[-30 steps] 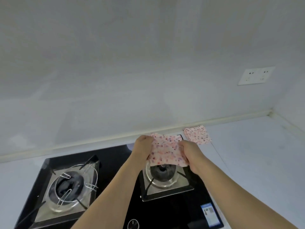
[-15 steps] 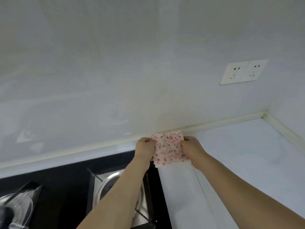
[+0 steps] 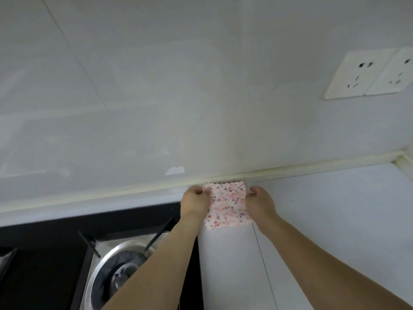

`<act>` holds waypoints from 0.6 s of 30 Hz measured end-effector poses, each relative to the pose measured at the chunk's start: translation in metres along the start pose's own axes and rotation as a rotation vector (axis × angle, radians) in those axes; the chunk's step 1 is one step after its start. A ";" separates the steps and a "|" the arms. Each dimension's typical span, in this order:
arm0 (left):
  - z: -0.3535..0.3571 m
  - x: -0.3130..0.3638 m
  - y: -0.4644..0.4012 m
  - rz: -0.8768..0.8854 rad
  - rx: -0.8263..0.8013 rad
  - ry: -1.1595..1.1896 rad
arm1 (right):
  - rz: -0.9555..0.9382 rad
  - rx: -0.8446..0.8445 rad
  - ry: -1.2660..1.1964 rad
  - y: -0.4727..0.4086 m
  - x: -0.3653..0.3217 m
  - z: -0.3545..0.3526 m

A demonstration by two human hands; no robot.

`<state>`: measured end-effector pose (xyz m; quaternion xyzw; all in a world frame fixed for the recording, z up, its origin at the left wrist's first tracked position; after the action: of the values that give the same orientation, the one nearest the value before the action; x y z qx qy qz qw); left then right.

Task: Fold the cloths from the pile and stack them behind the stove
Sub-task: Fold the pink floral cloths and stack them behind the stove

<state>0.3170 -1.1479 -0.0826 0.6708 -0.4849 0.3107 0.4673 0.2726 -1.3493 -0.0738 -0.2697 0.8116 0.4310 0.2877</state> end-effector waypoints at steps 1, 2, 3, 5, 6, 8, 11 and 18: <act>-0.004 0.003 0.003 0.010 0.011 -0.034 | -0.024 0.018 0.023 0.003 -0.002 -0.004; -0.009 0.006 0.008 0.028 0.026 -0.068 | -0.058 0.032 0.043 0.008 -0.005 -0.008; -0.015 0.012 0.014 0.055 0.035 -0.096 | -0.095 0.040 0.062 0.016 -0.009 -0.010; -0.030 0.027 0.031 0.122 0.030 -0.151 | -0.178 0.048 0.122 0.039 -0.019 -0.012; -0.039 0.034 0.042 0.155 0.026 -0.184 | -0.220 0.051 0.152 0.054 -0.024 -0.011; -0.059 0.044 0.064 0.228 0.034 -0.276 | -0.307 0.062 0.199 0.086 -0.037 -0.007; -0.097 0.057 0.099 0.395 0.073 -0.465 | -0.466 0.063 0.291 0.138 -0.059 0.010; -0.225 0.056 0.153 0.674 0.119 -0.816 | -0.691 0.048 0.441 0.262 -0.100 0.090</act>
<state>0.1997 -0.9734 0.0997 0.5695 -0.7975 0.1842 0.0759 0.1828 -1.1272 0.0969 -0.6056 0.7252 0.2218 0.2410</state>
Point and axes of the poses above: each hand's wrist, its own y-axis away from the middle knuckle, its own z-axis out of the palm, x = y × z, the point moved 8 cm from there along -y, towards the middle knuckle, and after that the axes turned 9 degrees about z, right-handed, at the moved point
